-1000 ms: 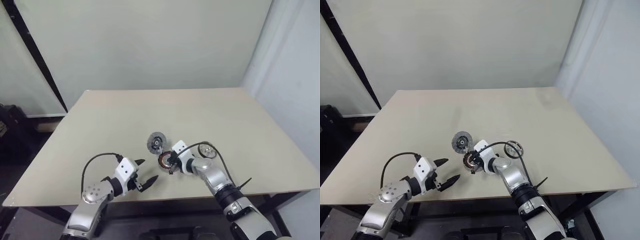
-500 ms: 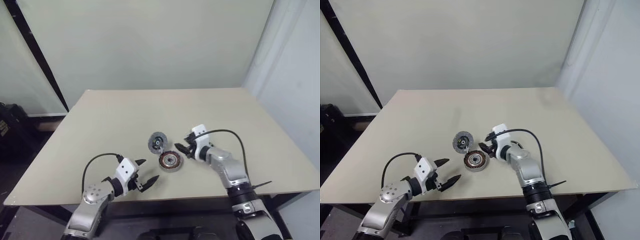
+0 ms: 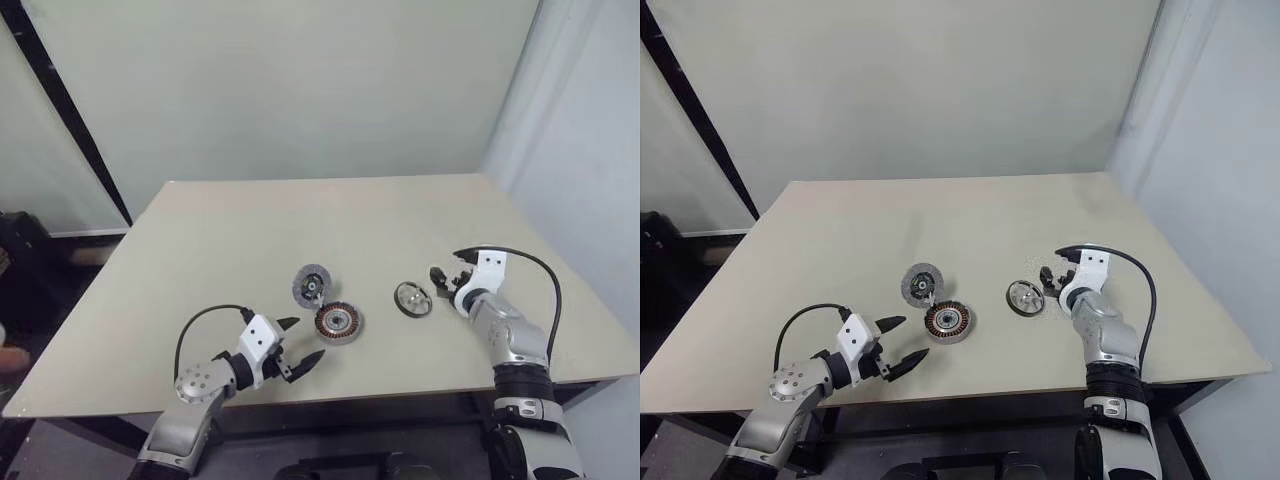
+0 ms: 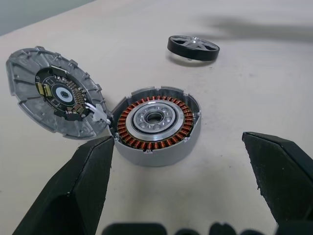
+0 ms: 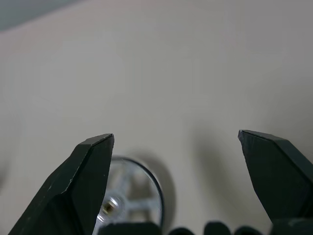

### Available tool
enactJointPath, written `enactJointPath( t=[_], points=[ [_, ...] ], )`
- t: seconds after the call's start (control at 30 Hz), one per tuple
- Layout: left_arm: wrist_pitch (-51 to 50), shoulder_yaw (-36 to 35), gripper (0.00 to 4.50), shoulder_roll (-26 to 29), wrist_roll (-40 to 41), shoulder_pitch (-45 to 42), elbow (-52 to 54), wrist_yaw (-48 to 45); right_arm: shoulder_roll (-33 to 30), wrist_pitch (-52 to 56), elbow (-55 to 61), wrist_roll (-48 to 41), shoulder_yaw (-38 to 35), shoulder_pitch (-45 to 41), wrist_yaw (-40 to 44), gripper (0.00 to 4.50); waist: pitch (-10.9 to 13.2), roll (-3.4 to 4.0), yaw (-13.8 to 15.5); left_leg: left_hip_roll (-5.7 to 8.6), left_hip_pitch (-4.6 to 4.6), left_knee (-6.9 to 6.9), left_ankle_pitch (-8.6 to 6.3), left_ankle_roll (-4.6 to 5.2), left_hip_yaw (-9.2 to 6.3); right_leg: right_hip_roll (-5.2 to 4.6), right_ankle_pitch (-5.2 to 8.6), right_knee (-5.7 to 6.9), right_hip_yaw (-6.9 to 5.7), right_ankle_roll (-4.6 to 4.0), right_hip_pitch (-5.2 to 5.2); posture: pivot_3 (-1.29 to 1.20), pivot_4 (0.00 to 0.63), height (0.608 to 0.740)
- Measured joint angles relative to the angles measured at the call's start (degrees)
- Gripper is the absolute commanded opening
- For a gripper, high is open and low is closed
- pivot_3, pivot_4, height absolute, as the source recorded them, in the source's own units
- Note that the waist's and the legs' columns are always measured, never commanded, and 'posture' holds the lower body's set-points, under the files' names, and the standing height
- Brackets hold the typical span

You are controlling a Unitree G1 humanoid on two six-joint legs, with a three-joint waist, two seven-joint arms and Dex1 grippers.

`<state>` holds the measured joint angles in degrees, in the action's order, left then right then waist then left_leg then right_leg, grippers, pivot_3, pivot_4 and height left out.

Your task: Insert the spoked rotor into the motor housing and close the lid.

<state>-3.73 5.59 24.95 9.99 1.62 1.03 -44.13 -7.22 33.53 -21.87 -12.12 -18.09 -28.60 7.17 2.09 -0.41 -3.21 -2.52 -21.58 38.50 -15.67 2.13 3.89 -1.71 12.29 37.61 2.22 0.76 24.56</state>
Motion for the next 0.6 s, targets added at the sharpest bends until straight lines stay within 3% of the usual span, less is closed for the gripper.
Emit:
enactJointPath(
  t=[0.6],
  points=[
    [0.4,-0.1,4.5,0.6,0.0,0.0,-0.1,-0.3,4.0,6.7,-9.4,-13.6,-7.9,-2.4,0.5,4.45,0.0,0.0,-0.1,-0.04,0.02,-0.02,0.0,0.01,0.02,0.03,-0.01,-0.01,0.02,0.01,0.0,0.0,0.0,0.74]
  ],
)
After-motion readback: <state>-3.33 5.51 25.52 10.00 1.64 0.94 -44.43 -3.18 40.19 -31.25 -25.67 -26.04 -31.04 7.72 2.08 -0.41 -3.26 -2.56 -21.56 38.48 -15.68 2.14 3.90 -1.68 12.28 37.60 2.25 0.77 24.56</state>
